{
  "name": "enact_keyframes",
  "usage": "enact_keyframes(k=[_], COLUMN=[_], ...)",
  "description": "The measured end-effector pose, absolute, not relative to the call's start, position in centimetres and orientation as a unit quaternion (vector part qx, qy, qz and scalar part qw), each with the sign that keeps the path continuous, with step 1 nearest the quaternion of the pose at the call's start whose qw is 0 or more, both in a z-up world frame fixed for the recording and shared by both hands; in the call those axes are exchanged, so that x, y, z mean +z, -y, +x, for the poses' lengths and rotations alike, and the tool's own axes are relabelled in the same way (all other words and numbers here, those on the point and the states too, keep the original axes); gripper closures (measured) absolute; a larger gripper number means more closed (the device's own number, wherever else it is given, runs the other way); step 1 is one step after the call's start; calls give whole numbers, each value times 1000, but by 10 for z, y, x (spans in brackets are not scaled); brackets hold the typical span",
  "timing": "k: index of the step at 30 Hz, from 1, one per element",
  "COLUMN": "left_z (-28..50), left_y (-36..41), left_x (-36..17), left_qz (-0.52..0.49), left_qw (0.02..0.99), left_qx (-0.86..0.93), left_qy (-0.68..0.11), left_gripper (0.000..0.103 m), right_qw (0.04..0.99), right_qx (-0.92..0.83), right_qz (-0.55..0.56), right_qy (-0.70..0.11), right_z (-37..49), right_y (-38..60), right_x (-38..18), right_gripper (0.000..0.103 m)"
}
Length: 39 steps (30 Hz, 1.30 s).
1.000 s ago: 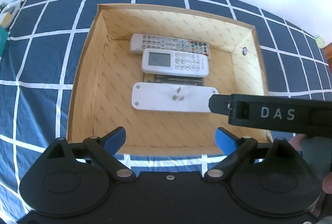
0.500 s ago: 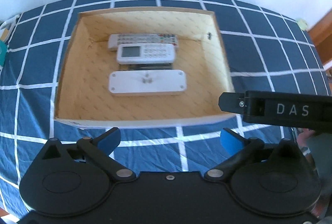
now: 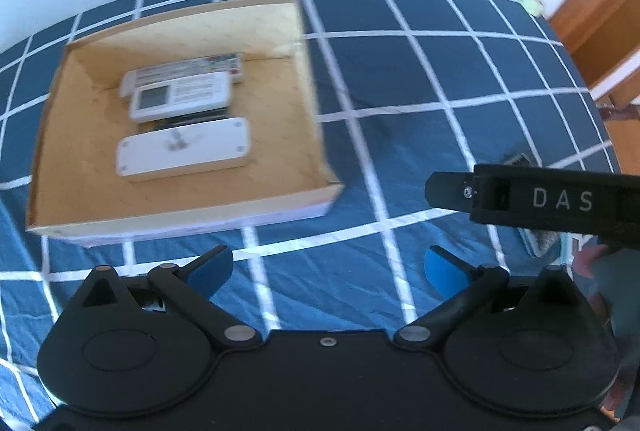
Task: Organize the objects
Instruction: 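Move the right tool out of the box toward the black-and-red phone case, then close the right gripper on the black-and-red phone case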
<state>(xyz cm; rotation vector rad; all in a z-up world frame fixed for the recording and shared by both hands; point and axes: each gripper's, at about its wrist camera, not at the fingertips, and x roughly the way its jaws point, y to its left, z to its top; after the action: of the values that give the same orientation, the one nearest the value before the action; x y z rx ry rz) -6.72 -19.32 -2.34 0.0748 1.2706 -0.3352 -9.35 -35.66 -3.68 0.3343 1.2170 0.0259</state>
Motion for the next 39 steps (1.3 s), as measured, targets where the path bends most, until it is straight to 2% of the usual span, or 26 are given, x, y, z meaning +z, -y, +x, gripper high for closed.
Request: enact_keyframes(k=[21, 33, 39], left_z=[-78, -51, -35], left_y=[392, 446, 472], left_x=[-72, -109, -130], left_qz=[130, 256, 301], left_qw=[756, 690, 650], left_qx=[-234, -347, -391], left_qy=[-598, -580, -578], left_gripper=[0, 0, 0], right_qw=[788, 728, 695], right_qx=[-103, -243, -291], right_qz=[242, 393, 435], right_qy=[-556, -507, -493], right_z=[-139, -173, -172], right_y=[564, 596, 598], right_x=[-75, -119, -141], right_gripper=[0, 0, 0])
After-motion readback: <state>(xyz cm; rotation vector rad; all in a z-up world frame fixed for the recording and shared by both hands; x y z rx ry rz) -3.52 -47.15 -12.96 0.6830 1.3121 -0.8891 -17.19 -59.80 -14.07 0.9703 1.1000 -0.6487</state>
